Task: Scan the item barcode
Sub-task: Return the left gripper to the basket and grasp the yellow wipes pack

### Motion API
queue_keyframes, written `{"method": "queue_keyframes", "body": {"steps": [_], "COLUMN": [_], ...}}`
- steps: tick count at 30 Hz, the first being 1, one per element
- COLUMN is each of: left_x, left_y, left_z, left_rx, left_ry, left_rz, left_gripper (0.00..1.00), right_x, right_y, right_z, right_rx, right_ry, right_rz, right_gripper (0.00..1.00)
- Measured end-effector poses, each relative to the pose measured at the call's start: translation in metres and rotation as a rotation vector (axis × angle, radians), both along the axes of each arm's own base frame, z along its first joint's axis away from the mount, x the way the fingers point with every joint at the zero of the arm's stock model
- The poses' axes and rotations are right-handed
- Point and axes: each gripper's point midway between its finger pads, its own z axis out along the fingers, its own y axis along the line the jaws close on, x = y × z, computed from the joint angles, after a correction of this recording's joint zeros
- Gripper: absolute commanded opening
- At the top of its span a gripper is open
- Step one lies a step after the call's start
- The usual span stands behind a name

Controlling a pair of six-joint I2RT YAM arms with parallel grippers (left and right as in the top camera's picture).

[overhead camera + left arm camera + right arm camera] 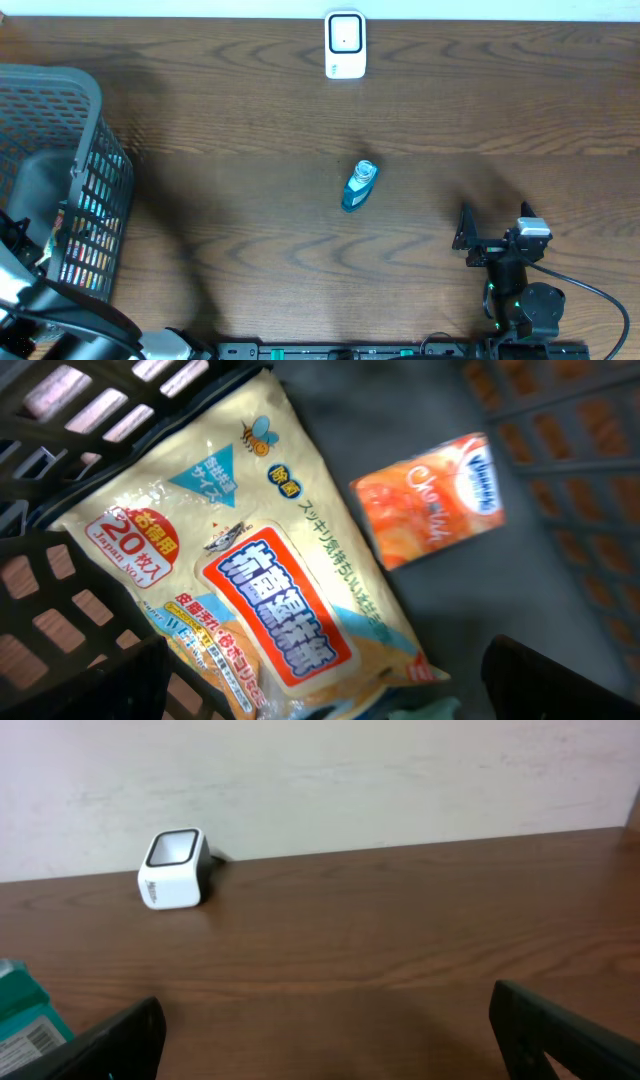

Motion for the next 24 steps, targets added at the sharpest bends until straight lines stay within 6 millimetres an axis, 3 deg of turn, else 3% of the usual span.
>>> {"method": "queue_keyframes", "body": {"steps": [14, 24], "left_x": [-0.001, -0.009], "left_y": [-0.005, -0.016], "left_z": [-0.036, -0.078], "left_rx": [-0.092, -0.123], "left_ry": [0.058, 0.079], "left_rz": [-0.001, 0.0], "left_gripper": [0.98, 0.98], "right_x": [0.0, 0.0], "right_y": [0.0, 0.0], "right_z": [0.0, 0.0], "right_rx": [0.0, 0.0], "right_ry": [0.0, 0.0], "right_rz": [0.0, 0.0], "right_gripper": [0.99, 0.99]}}
